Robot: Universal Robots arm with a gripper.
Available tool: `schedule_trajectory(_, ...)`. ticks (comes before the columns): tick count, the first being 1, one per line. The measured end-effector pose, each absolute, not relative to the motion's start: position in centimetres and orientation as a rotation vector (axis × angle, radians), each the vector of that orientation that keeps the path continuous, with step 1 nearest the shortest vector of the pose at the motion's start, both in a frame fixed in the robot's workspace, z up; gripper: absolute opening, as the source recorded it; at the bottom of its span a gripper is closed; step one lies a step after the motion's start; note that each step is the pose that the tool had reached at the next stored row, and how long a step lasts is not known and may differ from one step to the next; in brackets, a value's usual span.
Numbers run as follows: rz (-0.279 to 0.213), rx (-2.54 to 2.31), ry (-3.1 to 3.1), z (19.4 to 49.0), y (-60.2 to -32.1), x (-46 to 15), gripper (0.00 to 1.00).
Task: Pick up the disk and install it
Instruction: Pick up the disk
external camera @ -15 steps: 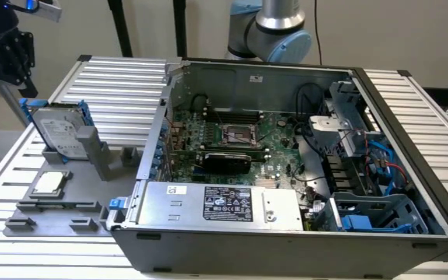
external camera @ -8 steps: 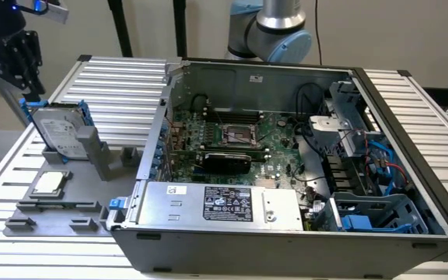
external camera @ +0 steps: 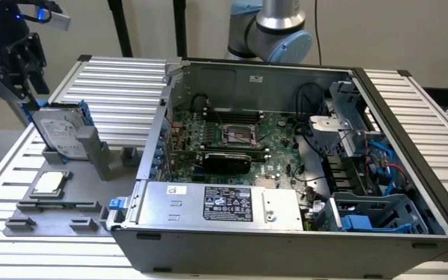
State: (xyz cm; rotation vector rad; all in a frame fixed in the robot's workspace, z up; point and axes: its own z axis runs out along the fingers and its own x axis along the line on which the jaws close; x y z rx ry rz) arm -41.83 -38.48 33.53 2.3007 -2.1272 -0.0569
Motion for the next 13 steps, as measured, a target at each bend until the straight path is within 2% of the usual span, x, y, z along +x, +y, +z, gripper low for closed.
schedule_trajectory(13,-0.051,2.305,-2.129,31.2,-38.5,-42.2,1.00)
